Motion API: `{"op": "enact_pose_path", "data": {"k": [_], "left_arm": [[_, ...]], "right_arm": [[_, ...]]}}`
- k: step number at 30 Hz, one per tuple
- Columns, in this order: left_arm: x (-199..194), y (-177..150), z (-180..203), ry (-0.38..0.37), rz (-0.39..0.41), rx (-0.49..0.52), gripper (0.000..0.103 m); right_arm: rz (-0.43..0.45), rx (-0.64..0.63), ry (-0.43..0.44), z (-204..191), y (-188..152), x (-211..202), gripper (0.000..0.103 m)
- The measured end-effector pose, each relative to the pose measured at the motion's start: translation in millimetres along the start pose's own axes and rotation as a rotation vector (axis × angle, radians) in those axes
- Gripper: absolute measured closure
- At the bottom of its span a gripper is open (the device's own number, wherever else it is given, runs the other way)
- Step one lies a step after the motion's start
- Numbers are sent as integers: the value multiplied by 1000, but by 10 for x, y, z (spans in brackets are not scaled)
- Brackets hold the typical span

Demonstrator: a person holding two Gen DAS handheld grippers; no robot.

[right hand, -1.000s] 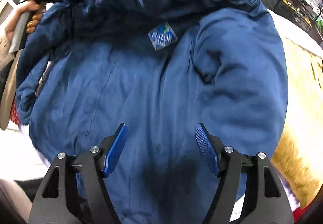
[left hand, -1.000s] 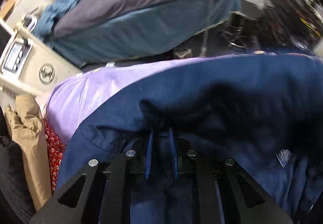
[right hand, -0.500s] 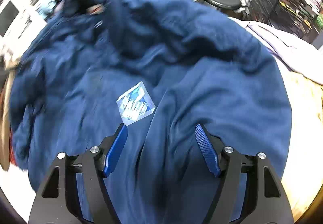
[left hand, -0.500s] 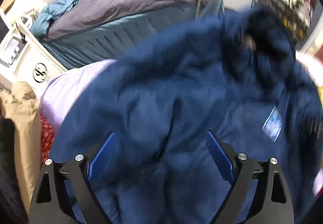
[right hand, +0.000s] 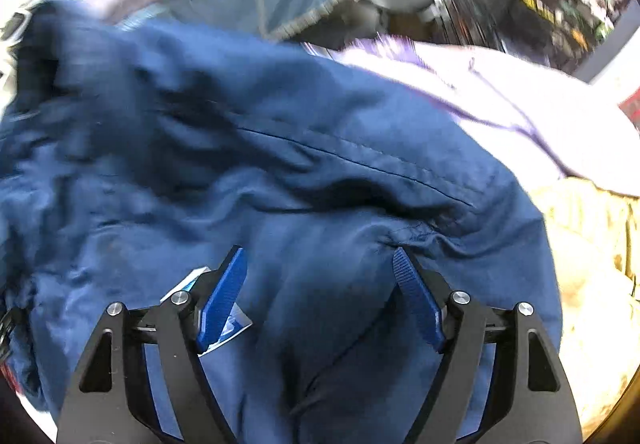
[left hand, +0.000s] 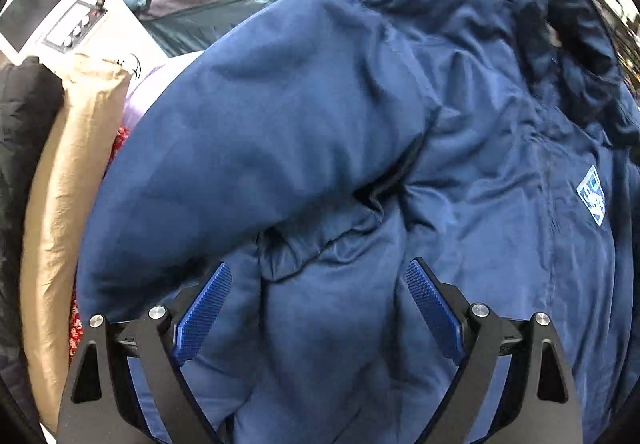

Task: Fold large clothes

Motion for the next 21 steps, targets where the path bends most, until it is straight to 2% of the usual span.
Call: {"op": "enact_pose_path", "data": {"k": [2,5,11,15,18,21], "left_arm": [[-84,-141,106,-11,-4,29,16],[-180,-345,296,-46,-14,52,16],[-346,-758,722,-90,-22,127,16],[-432,-996,806,-135,-41,142,16],[-498,-1125,835,-140,-41,152,16],[-537,-1221,845,-140,-44,168,16]], "right_arm": [[41,-14,46,-51,-192,-296,26],[54,-24,92,-52,-495,-600,22],[57,50,81,234,-1153,-1005,22],[37,175,69,637,-1528,-1205,22],[25,302,47,1047,-1849,-1327,22],[-5,426,62,1415,-2175,-1379,22]]}}
Point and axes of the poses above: each gripper's, at about its wrist camera, not at the fingertips, and x roughly the way its jaws point, z to its right, y to its top, the point moved 3 cm from there along x, roughly the way its jaws point
